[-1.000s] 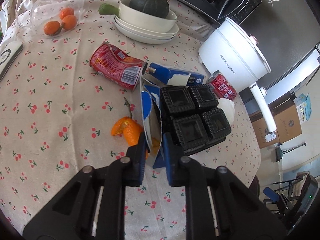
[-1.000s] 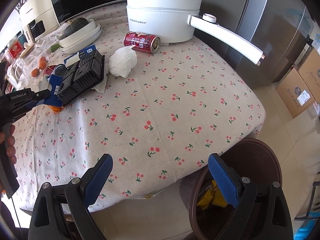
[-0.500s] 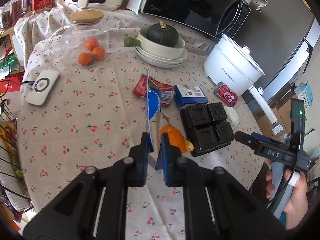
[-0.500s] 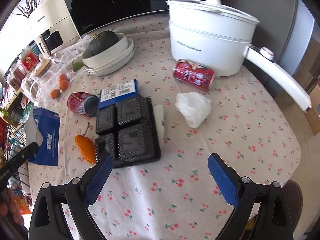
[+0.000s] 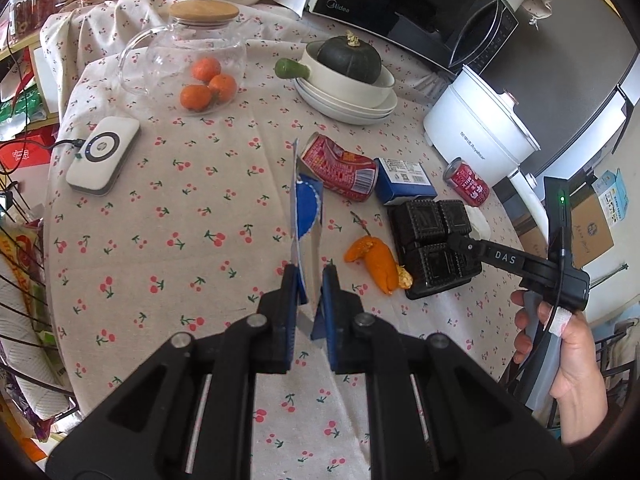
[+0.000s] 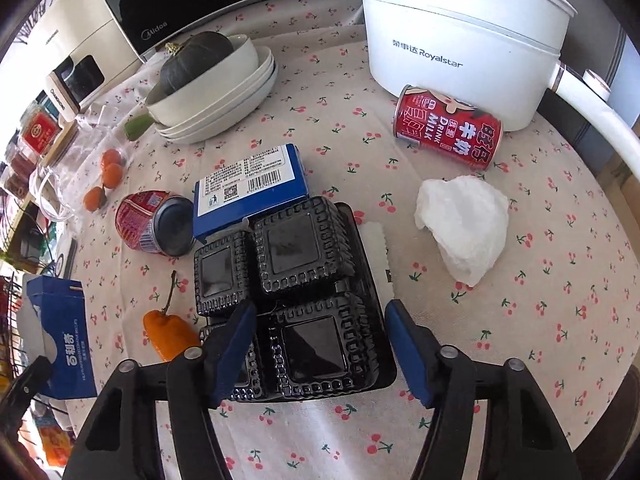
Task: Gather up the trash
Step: 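Lift the black tray with the right gripper toward the bin while the left holds the wrapper, then carry wrapper and tray over the brown bin and open both grippers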
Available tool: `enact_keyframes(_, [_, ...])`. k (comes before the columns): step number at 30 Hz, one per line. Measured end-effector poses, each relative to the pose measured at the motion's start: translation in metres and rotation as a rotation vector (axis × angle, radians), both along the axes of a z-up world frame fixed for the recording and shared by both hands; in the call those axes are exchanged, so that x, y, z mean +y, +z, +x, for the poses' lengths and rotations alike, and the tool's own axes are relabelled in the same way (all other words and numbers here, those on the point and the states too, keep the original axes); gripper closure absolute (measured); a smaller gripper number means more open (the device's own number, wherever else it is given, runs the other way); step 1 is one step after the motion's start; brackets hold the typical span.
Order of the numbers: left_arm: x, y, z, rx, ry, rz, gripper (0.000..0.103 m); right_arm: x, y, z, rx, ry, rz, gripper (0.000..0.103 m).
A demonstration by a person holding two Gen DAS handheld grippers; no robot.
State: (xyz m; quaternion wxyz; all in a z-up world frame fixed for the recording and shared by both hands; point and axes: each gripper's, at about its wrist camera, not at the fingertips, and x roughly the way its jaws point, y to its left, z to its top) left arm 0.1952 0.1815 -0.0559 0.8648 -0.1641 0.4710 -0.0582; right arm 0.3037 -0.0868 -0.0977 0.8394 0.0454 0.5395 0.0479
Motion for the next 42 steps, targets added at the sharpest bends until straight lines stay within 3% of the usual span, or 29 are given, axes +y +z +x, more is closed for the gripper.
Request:
enact_keyframes(9, [-0.028,0.011,-0.007,-0.026,-0.066,0.0,0.09,-0.023,0.038,-0.04,-0.065,0.026,0.002,0.055])
enact_keyframes(19, [-0.097,0.026,-0.027,-0.072,-0.208,0.025,0.09,-0.094,0.074,-0.116,-0.114,-0.044,-0.047,0.055])
enact_keyframes(30, [-0.186,0.026,-0.046,-0.092,-0.378,0.08,0.09,-0.187,0.074,-0.186,-0.112,-0.188,0.002,0.055])
enact_keyframes(35, [-0.22,0.024,-0.048,-0.089,-0.429,0.069,0.09,-0.228,0.065,-0.207,-0.074,-0.27,0.1,0.055])
enact_keyframes(42, [-0.276,0.017,-0.055,-0.076,-0.515,0.041,0.09,-0.271,0.065,-0.235,-0.078,-0.324,0.069,0.054])
